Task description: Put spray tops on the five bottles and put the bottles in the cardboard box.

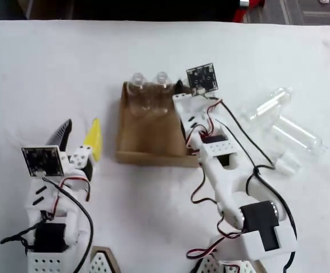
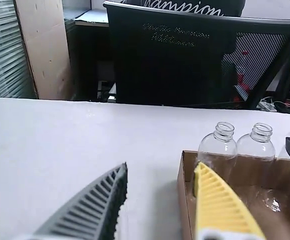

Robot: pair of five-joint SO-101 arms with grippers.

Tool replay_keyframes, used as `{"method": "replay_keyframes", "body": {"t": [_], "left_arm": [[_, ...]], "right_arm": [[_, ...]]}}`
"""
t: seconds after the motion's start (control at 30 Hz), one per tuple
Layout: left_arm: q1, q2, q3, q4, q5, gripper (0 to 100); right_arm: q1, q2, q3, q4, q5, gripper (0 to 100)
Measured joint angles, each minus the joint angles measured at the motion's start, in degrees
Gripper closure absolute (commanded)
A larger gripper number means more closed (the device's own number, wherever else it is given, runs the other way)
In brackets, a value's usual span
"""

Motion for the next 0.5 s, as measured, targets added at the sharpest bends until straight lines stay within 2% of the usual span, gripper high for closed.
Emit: {"method": "replay_keyframes", "body": {"t": [0.17,0.5], "left_arm": [[0.00,0.00,0.00,0.00,0.00,80],[0.00,0.00,0.00,0.00,0.00,80]], "right_arm": [[-0.18,-4.13,1.32,2.81,0.00,82.2],[0.62,-21.45,3.60,16.00,0.00,82.2]]}}
